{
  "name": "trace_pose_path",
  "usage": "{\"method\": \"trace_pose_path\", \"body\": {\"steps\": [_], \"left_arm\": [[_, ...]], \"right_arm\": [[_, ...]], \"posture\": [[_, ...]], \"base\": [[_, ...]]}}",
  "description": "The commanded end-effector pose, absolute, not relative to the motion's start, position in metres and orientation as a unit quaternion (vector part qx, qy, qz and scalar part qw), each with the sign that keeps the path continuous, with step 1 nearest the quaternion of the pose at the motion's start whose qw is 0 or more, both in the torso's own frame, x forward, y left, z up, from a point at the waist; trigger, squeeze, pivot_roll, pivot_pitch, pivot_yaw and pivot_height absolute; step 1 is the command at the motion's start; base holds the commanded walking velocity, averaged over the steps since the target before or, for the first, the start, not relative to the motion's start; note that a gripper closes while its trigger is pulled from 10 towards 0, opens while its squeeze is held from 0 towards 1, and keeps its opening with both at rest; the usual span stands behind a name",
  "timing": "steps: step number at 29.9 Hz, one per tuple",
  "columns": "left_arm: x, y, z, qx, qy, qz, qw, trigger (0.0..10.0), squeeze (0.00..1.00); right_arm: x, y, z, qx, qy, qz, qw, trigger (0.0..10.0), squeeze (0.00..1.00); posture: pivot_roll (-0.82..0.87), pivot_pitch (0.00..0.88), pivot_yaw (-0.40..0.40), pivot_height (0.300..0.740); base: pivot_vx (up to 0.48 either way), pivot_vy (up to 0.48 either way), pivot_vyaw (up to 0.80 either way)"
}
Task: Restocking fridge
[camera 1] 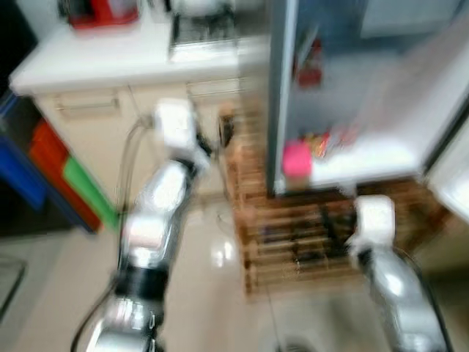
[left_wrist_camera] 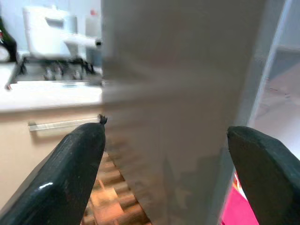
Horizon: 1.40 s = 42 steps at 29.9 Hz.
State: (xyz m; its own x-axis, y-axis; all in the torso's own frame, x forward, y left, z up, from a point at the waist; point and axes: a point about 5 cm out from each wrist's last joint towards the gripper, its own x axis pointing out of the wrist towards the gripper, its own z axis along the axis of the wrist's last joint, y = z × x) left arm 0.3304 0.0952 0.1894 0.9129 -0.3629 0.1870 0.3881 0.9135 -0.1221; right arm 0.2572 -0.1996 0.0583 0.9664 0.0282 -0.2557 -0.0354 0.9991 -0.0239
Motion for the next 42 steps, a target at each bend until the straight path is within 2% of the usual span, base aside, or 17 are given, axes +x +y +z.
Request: {"method": "trace_pose_path", "body": {"steps": [1,9,19,23,39,42], "left_arm": [[0.33,0.113,0.195,-0.072,-0.098,-0.167,0.978,10.0,0.0],[0.332,0.114,0.195,-0.049,-0.097,-0.158,0.981,10.0,0.0],[0.333,0.115,0.193,-0.034,-0.088,-0.189,0.978,10.0,0.0],[0.33,0.111,0.191,-0.061,-0.086,-0.185,0.977,10.0,0.0],[0.329,0.117,0.19,-0.061,-0.08,-0.17,0.98,10.0,0.0],[0.328,0.117,0.193,-0.062,-0.093,-0.166,0.98,10.0,0.0]], "right_arm": [[0.262,-0.187,0.063,-0.014,0.118,0.038,0.992,10.0,0.0],[0.262,-0.187,0.058,-0.018,0.12,0.027,0.992,10.0,0.0],[0.268,-0.199,0.059,-0.013,0.111,-0.055,0.992,10.0,0.0],[0.269,-0.198,0.061,-0.027,0.105,-0.046,0.993,10.0,0.0],[0.276,-0.188,0.055,-0.034,0.111,-0.022,0.993,10.0,0.0],[0.275,-0.187,0.053,-0.033,0.112,-0.02,0.993,10.0,0.0]], "posture": [[-0.04,0.0,0.065,0.74],[-0.04,0.0,0.07,0.74],[-0.04,0.0,0.098,0.74],[-0.04,0.0,0.094,0.74],[-0.02,0.0,0.086,0.74],[-0.02,0.0,0.085,0.74]], "base": [[0.0,0.48,0.0],[0.0,0.12,-0.1],[0.0,0.0,-0.22],[0.437,0.0,-0.75],[0.463,0.0,0.0],[0.134,0.086,0.0]]}}
